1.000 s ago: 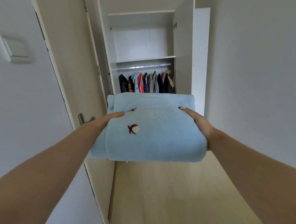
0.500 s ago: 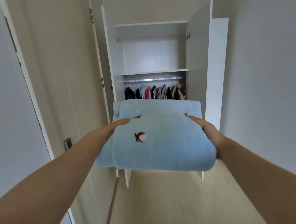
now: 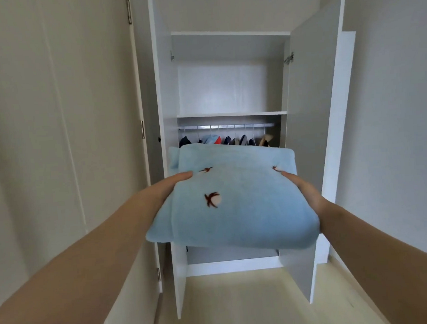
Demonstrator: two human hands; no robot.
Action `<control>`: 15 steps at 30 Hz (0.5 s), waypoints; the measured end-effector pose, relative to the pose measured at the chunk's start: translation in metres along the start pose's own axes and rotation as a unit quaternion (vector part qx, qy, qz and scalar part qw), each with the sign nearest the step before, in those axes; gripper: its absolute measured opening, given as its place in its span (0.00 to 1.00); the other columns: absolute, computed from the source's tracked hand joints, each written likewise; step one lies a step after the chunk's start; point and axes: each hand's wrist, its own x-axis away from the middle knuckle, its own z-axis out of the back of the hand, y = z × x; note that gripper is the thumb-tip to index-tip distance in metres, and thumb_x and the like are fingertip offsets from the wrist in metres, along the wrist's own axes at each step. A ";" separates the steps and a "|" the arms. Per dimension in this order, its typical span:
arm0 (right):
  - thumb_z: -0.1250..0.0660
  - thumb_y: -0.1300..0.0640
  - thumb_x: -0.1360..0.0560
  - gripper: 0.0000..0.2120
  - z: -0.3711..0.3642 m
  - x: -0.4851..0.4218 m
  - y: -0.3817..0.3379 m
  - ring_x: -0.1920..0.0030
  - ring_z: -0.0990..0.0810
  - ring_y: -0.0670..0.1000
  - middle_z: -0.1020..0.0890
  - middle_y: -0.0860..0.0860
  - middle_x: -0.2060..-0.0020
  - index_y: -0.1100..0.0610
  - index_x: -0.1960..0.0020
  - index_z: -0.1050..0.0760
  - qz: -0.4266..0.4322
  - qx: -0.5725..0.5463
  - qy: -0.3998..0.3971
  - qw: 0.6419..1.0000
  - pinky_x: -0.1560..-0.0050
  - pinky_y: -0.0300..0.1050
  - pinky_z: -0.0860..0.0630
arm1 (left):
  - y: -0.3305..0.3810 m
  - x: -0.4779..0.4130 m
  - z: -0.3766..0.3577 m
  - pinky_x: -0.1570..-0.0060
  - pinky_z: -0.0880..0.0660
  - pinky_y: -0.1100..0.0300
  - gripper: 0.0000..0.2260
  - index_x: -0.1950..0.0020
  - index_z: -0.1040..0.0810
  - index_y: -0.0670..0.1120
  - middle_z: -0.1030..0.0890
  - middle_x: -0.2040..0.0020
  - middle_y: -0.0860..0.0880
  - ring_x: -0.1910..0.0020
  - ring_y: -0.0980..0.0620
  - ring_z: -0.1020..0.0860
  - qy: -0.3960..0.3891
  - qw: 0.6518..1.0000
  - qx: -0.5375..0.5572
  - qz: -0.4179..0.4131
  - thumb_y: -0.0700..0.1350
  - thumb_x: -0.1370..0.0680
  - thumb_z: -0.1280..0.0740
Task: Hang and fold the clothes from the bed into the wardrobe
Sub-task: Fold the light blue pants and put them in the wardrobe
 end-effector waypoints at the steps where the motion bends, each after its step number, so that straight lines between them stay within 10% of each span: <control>1: 0.37 0.48 0.24 0.11 -0.011 -0.026 -0.002 0.71 0.17 0.52 0.16 0.53 0.68 0.55 0.53 0.22 0.003 0.006 0.001 1.000 0.59 0.47 0.25 | 0.007 -0.021 0.014 0.50 0.25 0.51 0.20 0.41 0.22 0.50 0.17 0.48 0.42 0.50 0.42 0.20 -0.001 1.000 0.005 -0.005 0.56 0.30 0.30; 15: 0.37 0.51 0.24 0.10 -0.048 -0.228 -0.020 0.67 0.16 0.52 0.16 0.53 0.65 0.55 0.50 0.22 0.016 0.019 -0.009 1.000 0.55 0.47 0.23 | 0.060 -0.203 0.088 0.49 0.27 0.53 0.13 0.44 0.23 0.47 0.19 0.51 0.42 0.54 0.43 0.22 -0.017 0.999 0.046 -0.014 0.53 0.23 0.37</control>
